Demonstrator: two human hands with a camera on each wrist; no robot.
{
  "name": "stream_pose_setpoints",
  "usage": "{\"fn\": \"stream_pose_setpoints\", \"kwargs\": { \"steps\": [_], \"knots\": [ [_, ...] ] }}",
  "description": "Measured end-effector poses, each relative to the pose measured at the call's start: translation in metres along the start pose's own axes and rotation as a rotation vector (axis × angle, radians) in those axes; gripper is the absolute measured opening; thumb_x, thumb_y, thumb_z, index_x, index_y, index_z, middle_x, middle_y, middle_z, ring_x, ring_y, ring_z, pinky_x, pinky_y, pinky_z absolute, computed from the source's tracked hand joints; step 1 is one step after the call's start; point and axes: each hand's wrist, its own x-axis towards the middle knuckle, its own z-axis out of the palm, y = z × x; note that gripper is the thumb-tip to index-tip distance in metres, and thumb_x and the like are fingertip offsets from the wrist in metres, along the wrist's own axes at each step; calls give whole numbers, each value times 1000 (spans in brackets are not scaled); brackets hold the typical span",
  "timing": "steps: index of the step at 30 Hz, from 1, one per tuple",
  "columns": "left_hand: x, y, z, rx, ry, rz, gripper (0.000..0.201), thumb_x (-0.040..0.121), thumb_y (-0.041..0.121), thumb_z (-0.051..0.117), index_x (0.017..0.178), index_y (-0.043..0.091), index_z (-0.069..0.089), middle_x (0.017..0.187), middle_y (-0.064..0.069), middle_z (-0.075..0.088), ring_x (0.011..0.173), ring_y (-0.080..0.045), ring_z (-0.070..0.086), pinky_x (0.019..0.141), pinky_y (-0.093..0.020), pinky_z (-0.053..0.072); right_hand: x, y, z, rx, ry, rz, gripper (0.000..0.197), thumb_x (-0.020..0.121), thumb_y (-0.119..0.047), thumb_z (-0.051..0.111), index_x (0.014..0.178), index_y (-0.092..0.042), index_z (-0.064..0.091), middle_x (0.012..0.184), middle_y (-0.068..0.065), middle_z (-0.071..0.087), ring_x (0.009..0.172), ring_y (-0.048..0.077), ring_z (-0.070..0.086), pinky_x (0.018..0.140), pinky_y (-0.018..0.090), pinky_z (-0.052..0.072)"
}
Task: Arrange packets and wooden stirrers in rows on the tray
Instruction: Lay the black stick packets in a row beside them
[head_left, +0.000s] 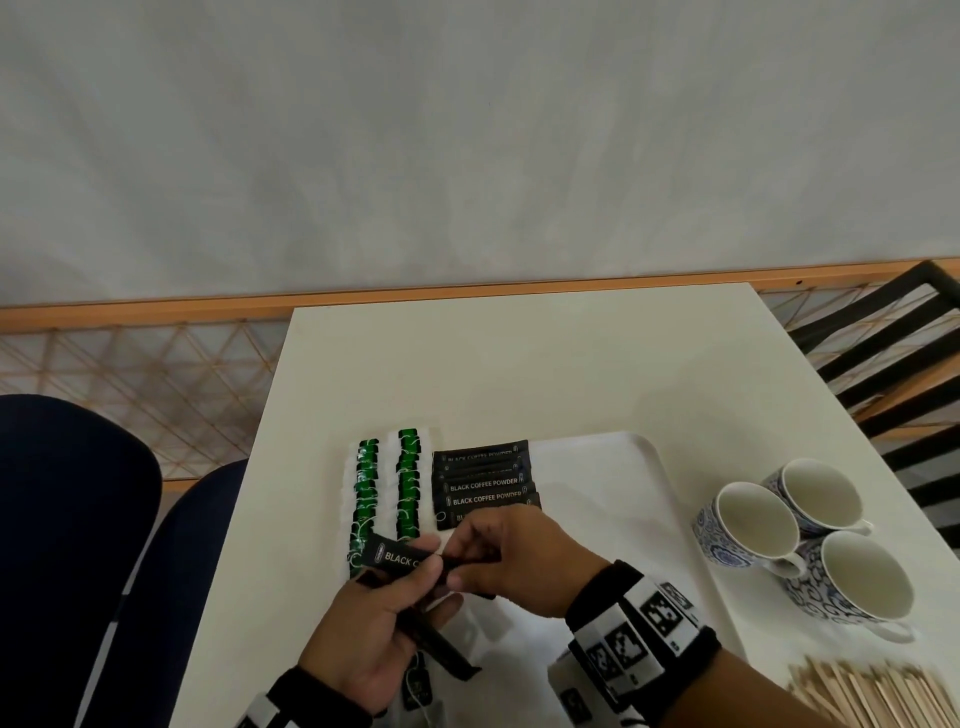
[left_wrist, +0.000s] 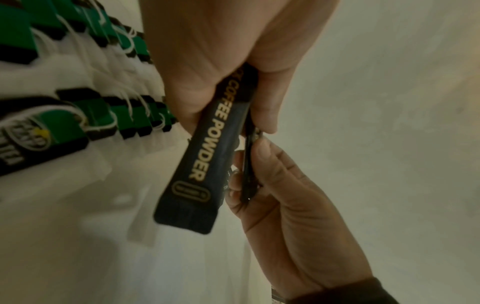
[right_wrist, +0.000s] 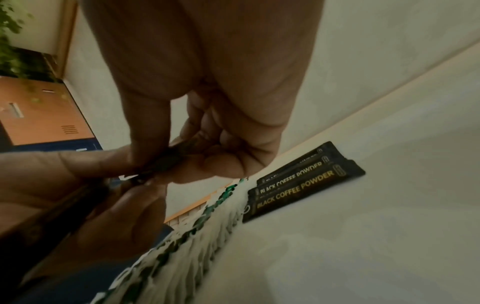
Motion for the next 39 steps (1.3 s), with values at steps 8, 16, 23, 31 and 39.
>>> {"fn": "stream_pose_setpoints", "kwargs": {
  "steps": [8, 16, 23, 31, 39],
  "knots": [
    [1, 3, -8, -10, 103, -4, 14, 82, 12, 66, 94, 5, 64, 62, -5, 52, 50, -14, 45, 38, -21, 42, 7, 31, -22, -390, 249, 228, 7, 86, -26, 67, 93, -26, 68, 86, -11, 64, 82, 8, 58, 70, 16, 41],
    [-4, 6, -4, -26, 57, -25, 27, 70, 23, 71, 85, 10, 53, 63, -5, 49, 47, -13, 42, 38, -20, 37, 24, 42, -10, -665, 326, 166, 12, 92, -36, 56, 101, -31, 64, 103, -9, 63, 102, 17, 50, 87, 34, 36],
    [-3, 5, -10, -43, 48, 7, 41, 70, 27, 67, 104, 10, 51, 61, -4, 50, 44, -12, 41, 38, -21, 34, 29, 45, -5, -715, 379, 143, 15, 92, -36, 56, 104, -32, 63, 107, -8, 58, 105, 18, 47, 89, 35, 36],
    [-2, 4, -14, -68, 57, 2, 36, 75, 23, 65, 105, 10, 50, 63, -5, 50, 45, -13, 42, 37, -22, 36, 29, 44, -5, -717, 393, 169, 15, 92, -36, 55, 106, -33, 59, 109, -8, 56, 104, 18, 47, 89, 35, 36],
    [2, 2, -14, -133, 89, 15, 29, 100, 31, 43, 93, 7, 57, 57, -2, 43, 51, -15, 40, 43, -24, 37, 27, 42, -2, -757, 405, 175, 15, 92, -35, 53, 105, -29, 57, 109, -6, 54, 103, 20, 45, 86, 35, 37]
  ]
}}
